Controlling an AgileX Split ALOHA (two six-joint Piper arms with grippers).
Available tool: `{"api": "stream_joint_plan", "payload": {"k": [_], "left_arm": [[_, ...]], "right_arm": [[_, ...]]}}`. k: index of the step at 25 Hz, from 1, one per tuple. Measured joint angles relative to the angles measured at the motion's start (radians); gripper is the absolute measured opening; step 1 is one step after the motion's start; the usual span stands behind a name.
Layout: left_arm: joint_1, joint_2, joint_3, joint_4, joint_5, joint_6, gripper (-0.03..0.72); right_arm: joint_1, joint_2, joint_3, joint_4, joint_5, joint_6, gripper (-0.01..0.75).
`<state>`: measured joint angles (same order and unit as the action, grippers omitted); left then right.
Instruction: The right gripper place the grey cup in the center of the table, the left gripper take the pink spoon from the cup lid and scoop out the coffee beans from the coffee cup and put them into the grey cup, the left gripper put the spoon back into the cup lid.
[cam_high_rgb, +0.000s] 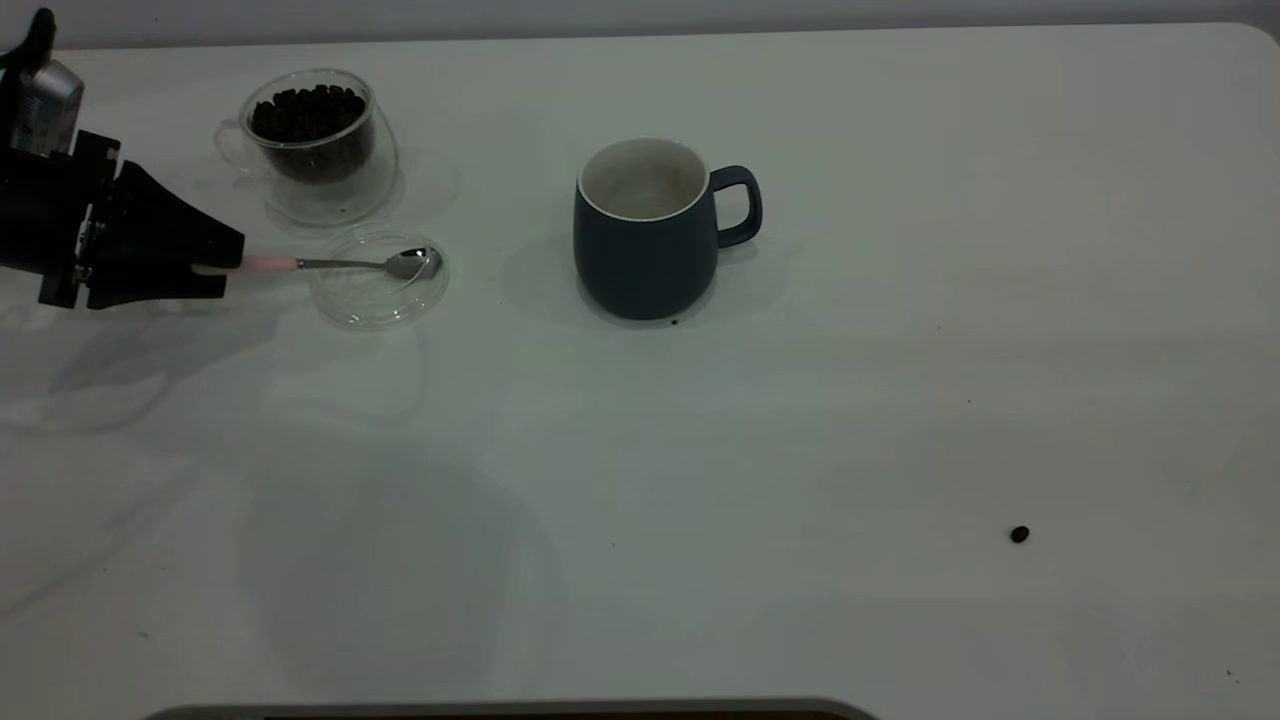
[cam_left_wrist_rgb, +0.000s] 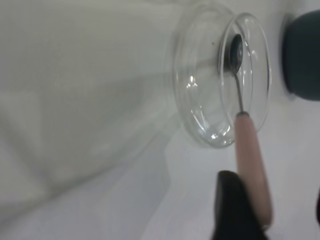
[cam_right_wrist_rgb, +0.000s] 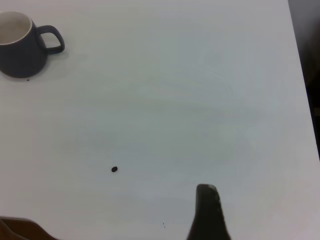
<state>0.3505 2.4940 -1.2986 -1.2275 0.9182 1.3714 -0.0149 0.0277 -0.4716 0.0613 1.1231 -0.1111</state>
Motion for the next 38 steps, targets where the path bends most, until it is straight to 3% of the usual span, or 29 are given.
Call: {"api": "stream_joint_plan", "payload": {"k": [5, 10, 13, 17, 21, 31, 38], "left_arm": [[0.0, -0.045, -0.066, 0.172, -0.018, -0.053, 0.59], [0.001, -0.139, -0.192, 0.411, -0.001, -0.275, 0.596], [-0.001, -0.222, -0.267, 0.535, 0.101, -0.418, 0.594], [-0.017, -0.372, -0.333, 0.644, 0.244, -0.578, 0.594], [-0.019, -0.55, -0.345, 0.71, 0.252, -0.682, 0.592], [-0.021, -0.925, -0.321, 0.848, 0.252, -0.949, 0.592], [-0.026, -1.234, -0.014, 0.853, 0.252, -1.007, 0.592]], "right_arm": [[0.0, 0.0, 0.0, 0.0, 0.0, 0.0, 0.591], [0.0, 0.0, 0.0, 0.0, 0.0, 0.0, 0.591], [0.0, 0.0, 0.0, 0.0, 0.0, 0.0, 0.591], [0.0, 0.0, 0.0, 0.0, 0.0, 0.0, 0.591], [0.0, 0.0, 0.0, 0.0, 0.0, 0.0, 0.591], [0.0, 0.0, 0.0, 0.0, 0.0, 0.0, 0.591], [0.0, 0.0, 0.0, 0.0, 0.0, 0.0, 0.591]]}}
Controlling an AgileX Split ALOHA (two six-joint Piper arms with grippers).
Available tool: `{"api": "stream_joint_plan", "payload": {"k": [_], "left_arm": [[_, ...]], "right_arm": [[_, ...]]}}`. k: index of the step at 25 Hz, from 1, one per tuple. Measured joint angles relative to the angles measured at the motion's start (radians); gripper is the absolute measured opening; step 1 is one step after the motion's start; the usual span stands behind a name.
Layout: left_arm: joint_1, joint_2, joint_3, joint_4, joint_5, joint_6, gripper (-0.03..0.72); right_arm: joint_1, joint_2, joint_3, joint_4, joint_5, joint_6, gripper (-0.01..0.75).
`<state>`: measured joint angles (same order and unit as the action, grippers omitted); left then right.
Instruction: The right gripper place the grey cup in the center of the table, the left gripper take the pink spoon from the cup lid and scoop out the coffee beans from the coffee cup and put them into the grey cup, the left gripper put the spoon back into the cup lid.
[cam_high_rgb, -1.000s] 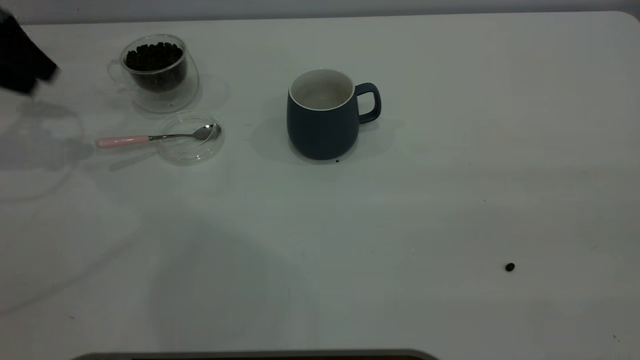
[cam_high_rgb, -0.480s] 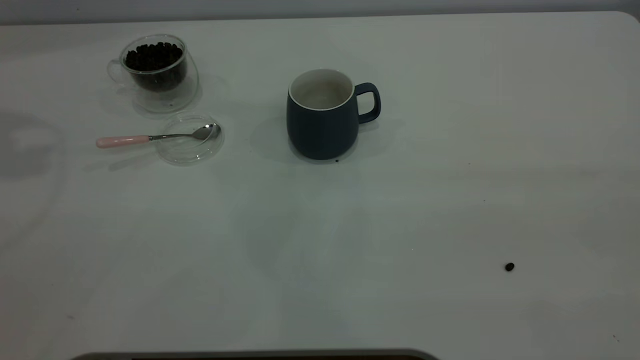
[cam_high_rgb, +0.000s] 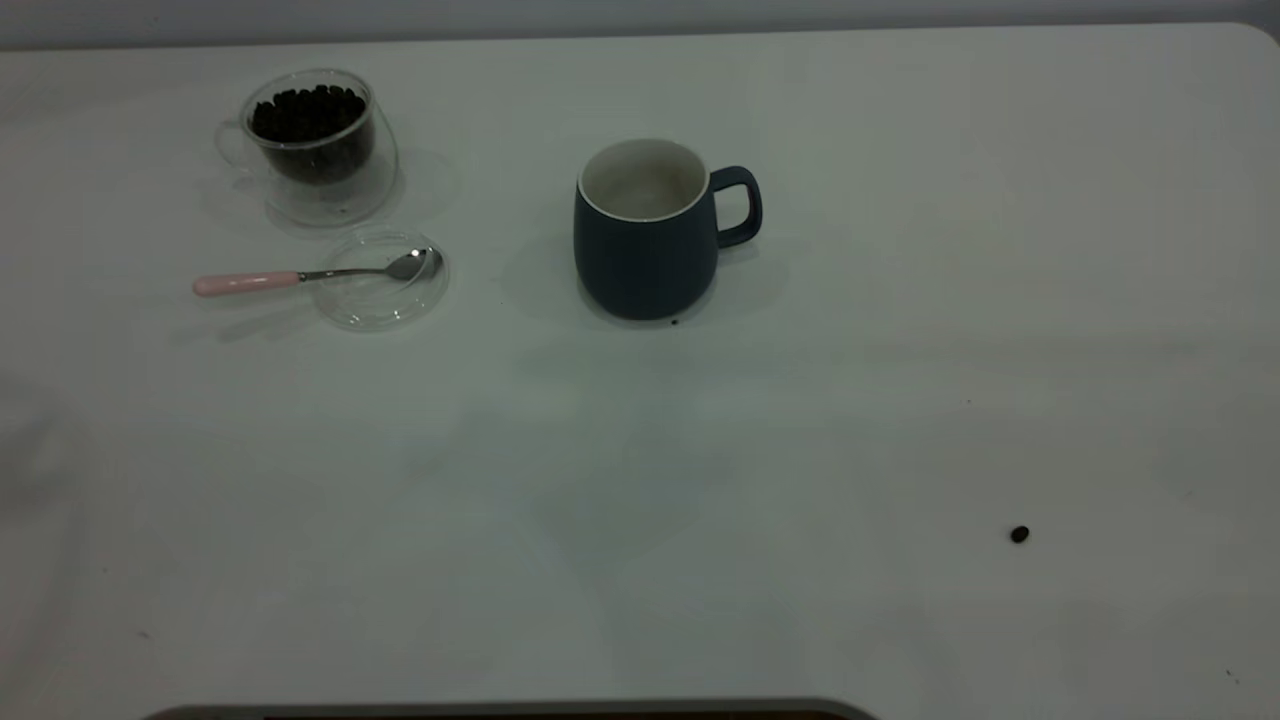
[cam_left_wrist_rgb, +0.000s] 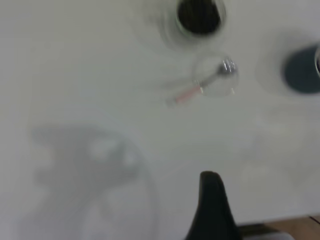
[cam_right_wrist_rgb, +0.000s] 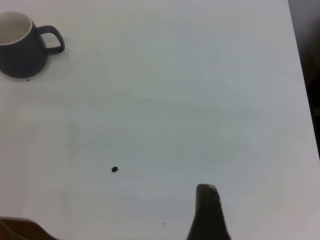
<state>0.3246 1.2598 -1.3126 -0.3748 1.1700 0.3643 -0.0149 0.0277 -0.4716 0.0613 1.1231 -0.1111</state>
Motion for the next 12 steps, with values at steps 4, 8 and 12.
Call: {"api": "stream_joint_plan", "payload": {"k": [4, 8, 12], "left_arm": [[-0.041, -0.164, 0.171, 0.002, 0.0, -0.021, 0.592], [-0.091, -0.324, 0.267, 0.001, 0.0, -0.021, 0.592], [-0.093, -0.489, 0.342, 0.001, 0.0, -0.02, 0.592]], "right_arm": [[0.0, 0.0, 0.0, 0.0, 0.0, 0.0, 0.591], [0.0, 0.0, 0.0, 0.0, 0.0, 0.0, 0.591], [0.0, 0.0, 0.0, 0.0, 0.0, 0.0, 0.591]]}}
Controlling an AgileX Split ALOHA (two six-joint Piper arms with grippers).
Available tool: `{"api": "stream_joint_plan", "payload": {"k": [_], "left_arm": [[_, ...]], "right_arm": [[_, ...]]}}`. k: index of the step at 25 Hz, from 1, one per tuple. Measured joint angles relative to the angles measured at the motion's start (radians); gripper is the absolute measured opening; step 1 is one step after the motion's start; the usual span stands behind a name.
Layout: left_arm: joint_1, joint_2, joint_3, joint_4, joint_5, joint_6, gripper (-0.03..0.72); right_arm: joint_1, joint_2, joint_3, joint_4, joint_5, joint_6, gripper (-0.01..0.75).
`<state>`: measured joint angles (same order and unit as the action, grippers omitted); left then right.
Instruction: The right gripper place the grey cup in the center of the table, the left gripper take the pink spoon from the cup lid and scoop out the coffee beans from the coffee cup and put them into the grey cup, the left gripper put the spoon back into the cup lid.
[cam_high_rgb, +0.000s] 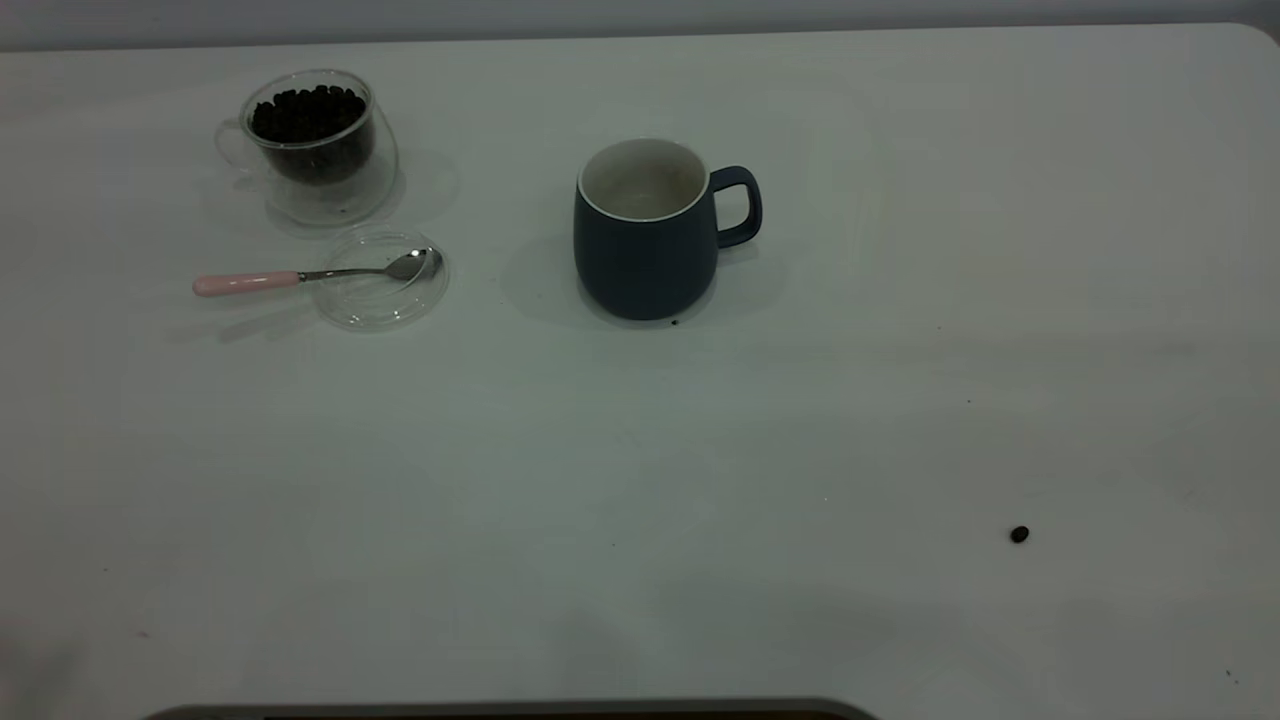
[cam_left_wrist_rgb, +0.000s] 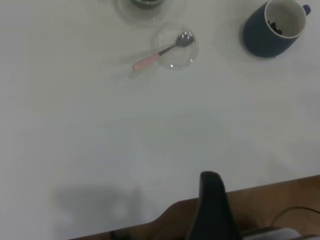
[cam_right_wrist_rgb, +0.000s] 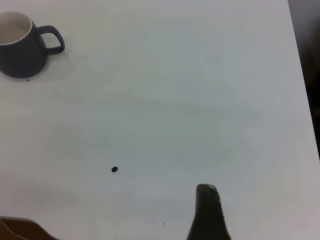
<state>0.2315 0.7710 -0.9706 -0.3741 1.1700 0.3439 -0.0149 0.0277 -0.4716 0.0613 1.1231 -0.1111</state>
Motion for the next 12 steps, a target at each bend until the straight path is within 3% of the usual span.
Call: {"api": "stream_joint_plan", "payload": {"k": [7, 12], "left_arm": [[-0.015, -0.265, 0.166, 0.028, 0.001, 0.002, 0.592], [-0.143, -0.387, 0.274, 0.086, -0.005, -0.008, 0.592]], "right_arm": [[0.0, 0.0, 0.0, 0.0, 0.0, 0.0, 0.591], [0.0, 0.0, 0.0, 0.0, 0.0, 0.001, 0.591]]}}
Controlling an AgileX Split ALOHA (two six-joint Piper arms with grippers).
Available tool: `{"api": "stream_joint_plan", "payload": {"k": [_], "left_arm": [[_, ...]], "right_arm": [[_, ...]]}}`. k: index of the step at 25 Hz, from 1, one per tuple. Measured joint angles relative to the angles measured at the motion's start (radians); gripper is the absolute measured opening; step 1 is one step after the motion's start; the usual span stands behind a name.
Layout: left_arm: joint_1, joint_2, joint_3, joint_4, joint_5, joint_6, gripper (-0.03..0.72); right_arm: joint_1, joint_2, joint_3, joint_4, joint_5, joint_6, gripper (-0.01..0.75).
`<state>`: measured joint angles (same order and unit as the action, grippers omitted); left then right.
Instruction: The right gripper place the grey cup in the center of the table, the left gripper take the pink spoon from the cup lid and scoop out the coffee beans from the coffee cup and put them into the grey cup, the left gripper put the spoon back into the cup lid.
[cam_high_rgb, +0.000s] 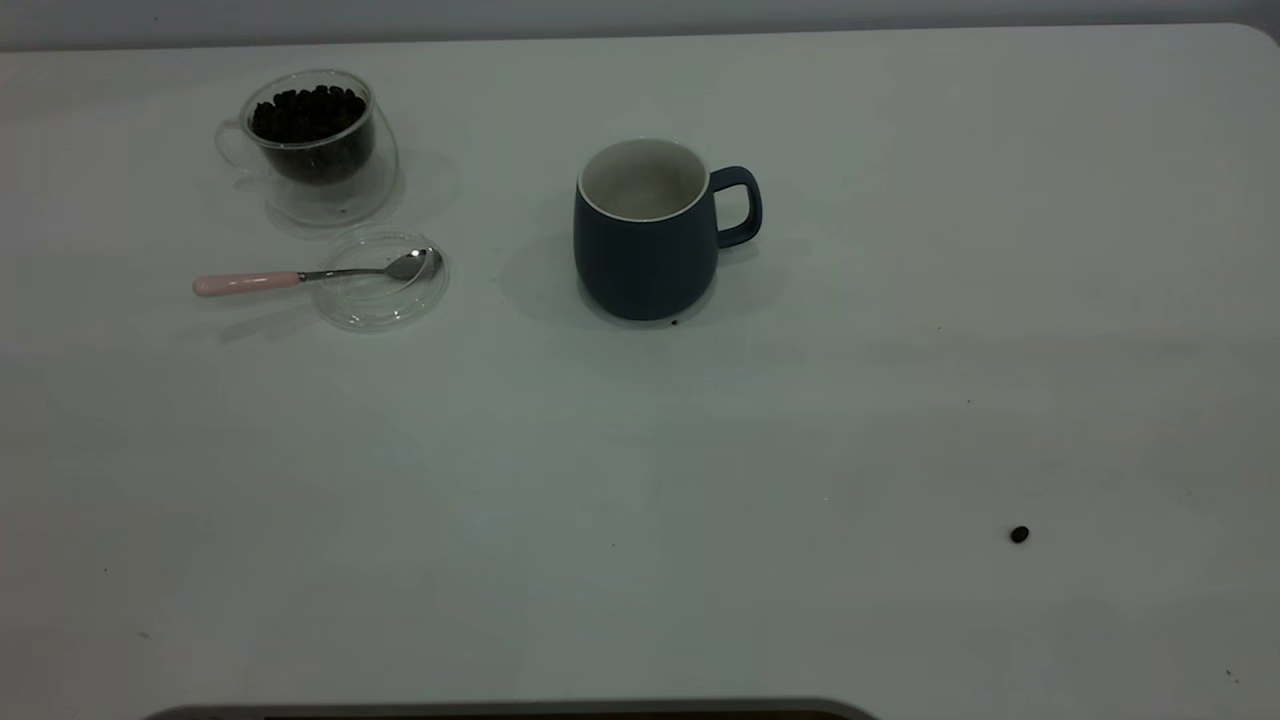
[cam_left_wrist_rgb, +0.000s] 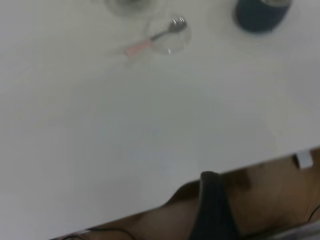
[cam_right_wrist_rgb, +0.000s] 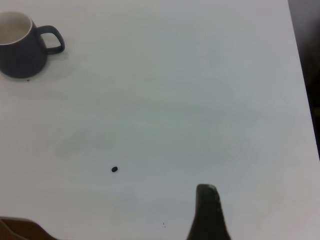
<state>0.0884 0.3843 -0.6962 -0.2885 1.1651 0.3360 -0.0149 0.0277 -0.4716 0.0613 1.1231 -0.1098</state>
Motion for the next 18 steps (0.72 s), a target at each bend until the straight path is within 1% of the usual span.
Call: {"api": "stream_joint_plan", "payload": {"k": [3, 5, 8, 12, 18], "left_arm": [[-0.074, -0.082, 0.069, 0.066, -0.003, -0.091, 0.592], [-0.089, -0.137, 0.101, 0.116, -0.013, -0.167, 0.592], [-0.093, -0.222, 0.137, 0.211, -0.021, -0.263, 0.591], [-0.093, -0.324, 0.174, 0.289, -0.023, -0.306, 0.59], [-0.093, -0.402, 0.192, 0.263, -0.034, -0.311, 0.59]], "right_arm": [[0.0, 0.0, 0.0, 0.0, 0.0, 0.0, 0.591], [0.0, 0.0, 0.0, 0.0, 0.0, 0.0, 0.591], [0.0, 0.0, 0.0, 0.0, 0.0, 0.0, 0.591], [0.0, 0.0, 0.0, 0.0, 0.0, -0.001, 0.591], [0.0, 0.0, 0.0, 0.0, 0.0, -0.001, 0.591]]}}
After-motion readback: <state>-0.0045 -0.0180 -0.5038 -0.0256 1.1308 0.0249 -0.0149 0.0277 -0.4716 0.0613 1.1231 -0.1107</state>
